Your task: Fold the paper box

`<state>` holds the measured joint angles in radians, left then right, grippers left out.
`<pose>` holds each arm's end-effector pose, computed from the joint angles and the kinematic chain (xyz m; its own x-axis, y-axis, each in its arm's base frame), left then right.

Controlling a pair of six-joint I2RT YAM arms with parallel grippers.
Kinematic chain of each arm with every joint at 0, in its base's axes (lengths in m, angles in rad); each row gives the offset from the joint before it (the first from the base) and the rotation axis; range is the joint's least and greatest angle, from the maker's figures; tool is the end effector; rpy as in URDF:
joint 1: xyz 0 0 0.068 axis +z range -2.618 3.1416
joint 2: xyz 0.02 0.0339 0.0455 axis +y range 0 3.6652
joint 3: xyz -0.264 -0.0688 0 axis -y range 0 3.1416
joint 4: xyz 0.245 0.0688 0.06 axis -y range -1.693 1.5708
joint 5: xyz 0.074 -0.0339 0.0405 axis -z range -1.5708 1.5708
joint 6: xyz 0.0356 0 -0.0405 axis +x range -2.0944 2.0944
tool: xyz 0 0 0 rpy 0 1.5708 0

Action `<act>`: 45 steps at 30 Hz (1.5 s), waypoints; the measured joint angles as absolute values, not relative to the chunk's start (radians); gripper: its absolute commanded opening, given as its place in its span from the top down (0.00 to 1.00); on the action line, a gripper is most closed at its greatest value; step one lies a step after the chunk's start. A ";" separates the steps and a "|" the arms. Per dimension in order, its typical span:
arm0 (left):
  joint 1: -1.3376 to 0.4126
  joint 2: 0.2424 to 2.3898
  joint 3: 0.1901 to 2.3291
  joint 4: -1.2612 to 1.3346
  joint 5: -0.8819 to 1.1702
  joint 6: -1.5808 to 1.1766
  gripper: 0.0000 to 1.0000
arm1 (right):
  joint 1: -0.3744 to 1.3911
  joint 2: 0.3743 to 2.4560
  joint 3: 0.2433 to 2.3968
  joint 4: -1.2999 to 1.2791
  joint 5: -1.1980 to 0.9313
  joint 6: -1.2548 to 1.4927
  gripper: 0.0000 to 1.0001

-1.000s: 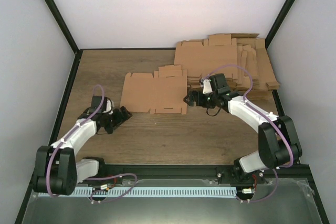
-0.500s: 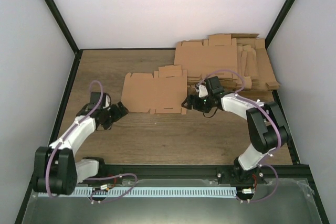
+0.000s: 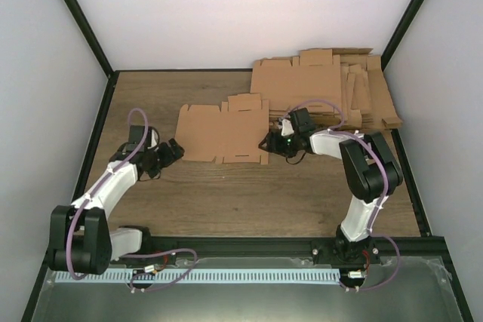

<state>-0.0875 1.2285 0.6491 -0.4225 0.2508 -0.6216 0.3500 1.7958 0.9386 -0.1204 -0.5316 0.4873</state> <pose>0.2261 -0.0287 0.1868 -0.8091 -0.4953 -0.3162 -0.3116 0.8179 -0.4837 0.3162 0.1346 0.1381 -0.9513 0.0824 -0.2971 -0.1317 0.7628 0.6331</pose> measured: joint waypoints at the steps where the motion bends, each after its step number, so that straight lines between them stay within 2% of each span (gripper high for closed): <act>1: -0.088 1.219 0.649 -0.424 0.249 -0.620 0.00 | 0.350 1.800 0.939 -0.113 -0.534 0.490 0.35; 5: -0.088 1.177 0.649 -0.426 0.243 -0.617 0.00 | 0.350 1.812 0.947 -0.097 -0.553 0.492 0.45; 7: -0.088 1.161 0.649 -0.427 0.239 -0.616 0.00 | 0.350 1.819 0.957 -0.093 -0.564 0.490 0.56; 12: -0.088 1.115 0.649 -0.438 0.224 -0.609 0.00 | 0.350 1.821 0.976 -0.080 -0.602 0.476 0.94; 14: -0.088 1.100 0.649 -0.444 0.218 -0.604 0.00 | 0.350 1.818 0.978 -0.082 -0.612 0.471 0.99; 30: -0.088 1.021 0.724 -0.443 0.228 -0.518 0.00 | 0.350 1.534 1.059 -0.309 -0.534 0.274 0.99; 39: -0.086 1.215 0.709 -0.271 0.290 -0.500 0.01 | 0.350 1.441 1.037 -0.442 -0.464 0.262 0.99; 45: -0.085 1.412 0.724 -0.172 0.360 -0.487 0.11 | 0.350 1.442 1.012 -0.497 -0.419 0.262 0.99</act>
